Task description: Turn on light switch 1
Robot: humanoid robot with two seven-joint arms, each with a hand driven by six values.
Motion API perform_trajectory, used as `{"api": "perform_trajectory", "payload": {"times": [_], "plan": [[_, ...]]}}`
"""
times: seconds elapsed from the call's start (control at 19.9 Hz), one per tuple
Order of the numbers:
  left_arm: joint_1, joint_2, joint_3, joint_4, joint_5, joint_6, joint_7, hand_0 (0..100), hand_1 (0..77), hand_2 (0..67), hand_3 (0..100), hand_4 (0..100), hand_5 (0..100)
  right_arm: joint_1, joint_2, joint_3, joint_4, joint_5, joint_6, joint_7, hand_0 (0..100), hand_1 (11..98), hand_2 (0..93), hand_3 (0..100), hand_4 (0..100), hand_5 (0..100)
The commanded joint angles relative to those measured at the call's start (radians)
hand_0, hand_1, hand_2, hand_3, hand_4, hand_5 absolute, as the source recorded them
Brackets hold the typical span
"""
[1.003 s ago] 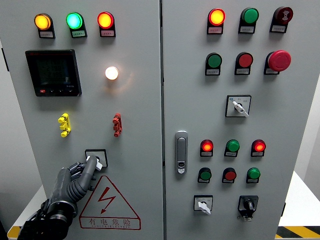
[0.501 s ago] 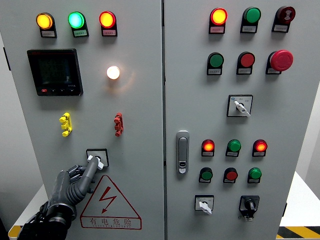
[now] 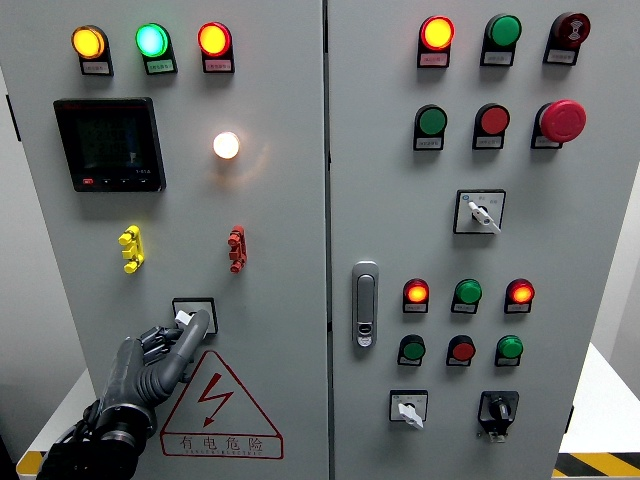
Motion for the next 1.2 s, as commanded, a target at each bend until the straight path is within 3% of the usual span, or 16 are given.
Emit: {"api": "perform_trajectory", "payload": {"times": [0.0, 0.25, 0.4, 0.75, 0.8, 0.9, 1.0, 1.1, 1.15], "plan": [[0.007, 0.002, 0.0, -0.003, 0.0, 0.0, 0.001, 0, 51.2, 59.2, 84, 99, 65, 0.0, 0.0002, 0.001, -0.001, 0.0, 0.0, 0.0, 0, 19.7, 0.0, 20, 19, 11], [0.066, 0.003, 0.003, -0.044, -0.001, -0.011, -0.025, 0, 49.3, 59.0, 84, 98, 65, 0.0, 0.0002, 0.001, 0.0, 0.0, 0.0, 0.0, 0, 19.8, 0.0, 20, 19, 11], [0.115, 0.005, 0.003, -0.073, -0.001, -0.064, -0.057, 0, 47.6, 58.0, 84, 97, 64, 0.0, 0.0002, 0.0, 0.0, 0.0, 0.0, 0.0, 0, 19.8, 0.0, 20, 19, 11], [0.159, 0.034, 0.031, -0.09, -0.007, -0.061, -0.067, 0, 41.2, 54.5, 83, 97, 66, 0.0, 0.0002, 0.0, 0.0, 0.0, 0.0, 0.001, 0, 19.7, 0.0, 20, 19, 11], [0.179, 0.048, 0.035, -0.093, -0.024, -0.06, -0.079, 0, 40.3, 53.0, 84, 96, 67, 0.0, 0.0002, 0.0, -0.001, 0.0, 0.0, 0.0, 0, 19.7, 0.0, 20, 19, 11], [0.202, 0.056, 0.04, -0.093, -0.113, -0.066, -0.108, 0, 38.5, 51.0, 84, 94, 69, 0.0, -0.0013, 0.001, 0.0, 0.0, 0.0, 0.0, 0, 19.7, 0.0, 20, 19, 11], [0.234, 0.082, 0.04, -0.09, -0.232, -0.074, -0.122, 0, 37.4, 48.4, 83, 90, 68, 0.0, 0.0002, 0.001, -0.001, 0.0, 0.0, 0.0, 0, 19.8, 0.0, 20, 19, 11], [0.267, 0.099, 0.044, -0.081, -0.337, -0.125, -0.146, 0, 36.6, 45.1, 81, 88, 69, 0.0, 0.0002, 0.0, 0.0, 0.0, 0.0, 0.0, 0, 19.7, 0.0, 20, 19, 11], [0.294, 0.109, 0.044, -0.078, -0.371, -0.184, -0.175, 0, 35.9, 43.9, 79, 86, 67, 0.0, 0.0002, 0.0, 0.0, 0.0, 0.0, 0.0, 0, 19.8, 0.0, 20, 19, 11]]}}
